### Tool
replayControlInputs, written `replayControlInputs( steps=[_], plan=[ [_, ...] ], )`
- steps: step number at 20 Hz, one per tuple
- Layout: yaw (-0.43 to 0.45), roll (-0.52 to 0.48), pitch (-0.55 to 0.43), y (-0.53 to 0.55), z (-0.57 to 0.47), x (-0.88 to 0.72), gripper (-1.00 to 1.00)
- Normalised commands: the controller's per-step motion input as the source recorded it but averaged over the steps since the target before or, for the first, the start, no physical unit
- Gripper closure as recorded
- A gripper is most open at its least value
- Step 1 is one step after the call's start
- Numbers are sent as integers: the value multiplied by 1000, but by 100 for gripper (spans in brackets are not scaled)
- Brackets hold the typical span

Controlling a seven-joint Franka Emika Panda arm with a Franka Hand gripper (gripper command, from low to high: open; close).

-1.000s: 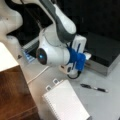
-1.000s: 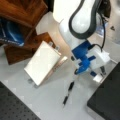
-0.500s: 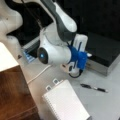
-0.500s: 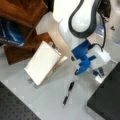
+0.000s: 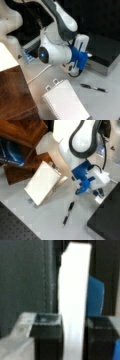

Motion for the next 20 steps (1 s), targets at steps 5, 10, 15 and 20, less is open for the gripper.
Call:
replayControlInputs(
  steps=[5, 10, 15, 20],
  plan=[
    [220, -312, 124, 220, 533, 447, 100],
    [266, -318, 83, 329, 582, 472, 100],
    [327, -323, 116, 373, 544, 506, 100],
    [366, -328, 67, 382, 504, 482, 100]
  ],
)
